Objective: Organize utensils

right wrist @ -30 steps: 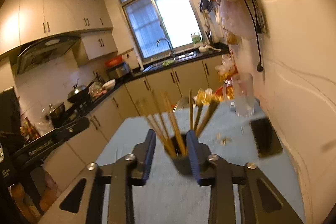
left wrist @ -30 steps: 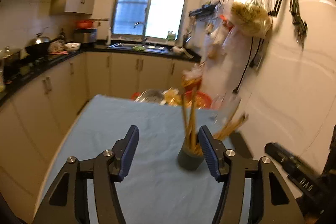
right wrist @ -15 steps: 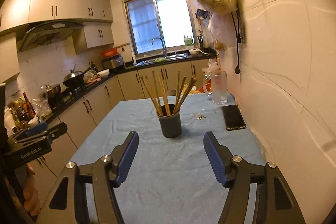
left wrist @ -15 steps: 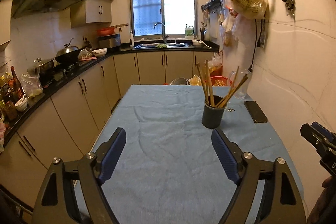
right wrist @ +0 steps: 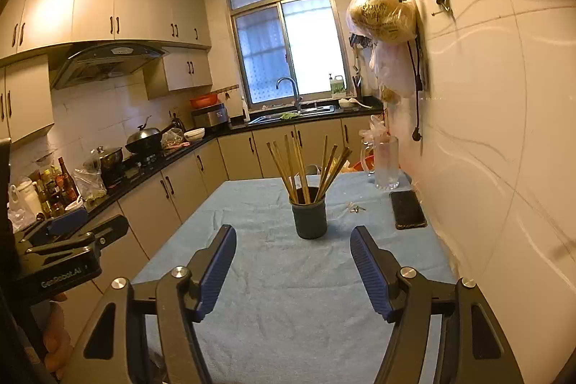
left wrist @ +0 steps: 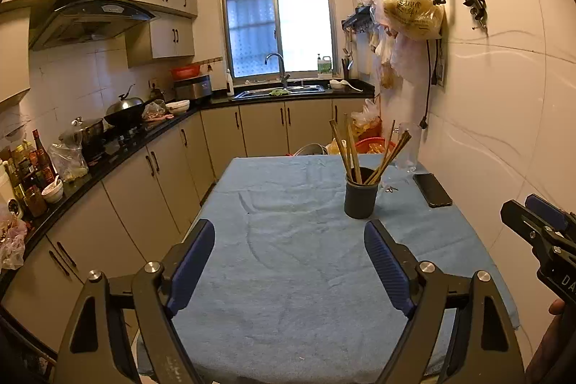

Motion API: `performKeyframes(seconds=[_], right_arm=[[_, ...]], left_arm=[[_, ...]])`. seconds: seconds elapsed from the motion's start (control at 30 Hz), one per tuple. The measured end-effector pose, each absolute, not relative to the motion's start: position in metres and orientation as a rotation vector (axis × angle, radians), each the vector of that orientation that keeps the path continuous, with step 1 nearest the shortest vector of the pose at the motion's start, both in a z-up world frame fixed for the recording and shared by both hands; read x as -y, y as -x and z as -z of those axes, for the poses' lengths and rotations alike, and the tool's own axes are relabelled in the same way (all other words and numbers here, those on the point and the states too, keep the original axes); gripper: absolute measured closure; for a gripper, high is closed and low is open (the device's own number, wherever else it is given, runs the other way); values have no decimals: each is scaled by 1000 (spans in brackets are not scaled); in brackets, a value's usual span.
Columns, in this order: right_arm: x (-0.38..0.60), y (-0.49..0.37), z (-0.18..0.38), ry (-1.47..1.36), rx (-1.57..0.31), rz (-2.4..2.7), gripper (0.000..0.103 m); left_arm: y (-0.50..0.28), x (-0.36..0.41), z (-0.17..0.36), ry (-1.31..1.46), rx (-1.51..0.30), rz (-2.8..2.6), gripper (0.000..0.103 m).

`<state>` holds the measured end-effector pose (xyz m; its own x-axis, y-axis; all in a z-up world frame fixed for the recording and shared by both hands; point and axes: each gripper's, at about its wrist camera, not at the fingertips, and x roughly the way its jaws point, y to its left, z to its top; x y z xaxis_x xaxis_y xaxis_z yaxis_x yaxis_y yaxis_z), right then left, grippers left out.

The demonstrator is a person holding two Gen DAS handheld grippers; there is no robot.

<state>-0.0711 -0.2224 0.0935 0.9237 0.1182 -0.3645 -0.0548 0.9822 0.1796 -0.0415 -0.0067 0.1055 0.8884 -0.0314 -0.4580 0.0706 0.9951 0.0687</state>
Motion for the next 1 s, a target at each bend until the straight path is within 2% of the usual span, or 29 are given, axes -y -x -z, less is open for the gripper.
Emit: performKeyframes(seconds=[0.13, 1.0], right_arm=[[220, 74, -98, -159, -372, -87, 33], [216, 68, -94, -156, -382, -78, 30]], left_arm=[[45, 3, -107, -63, -475, 47, 14], [39, 1, -101, -66, -499, 33, 14]])
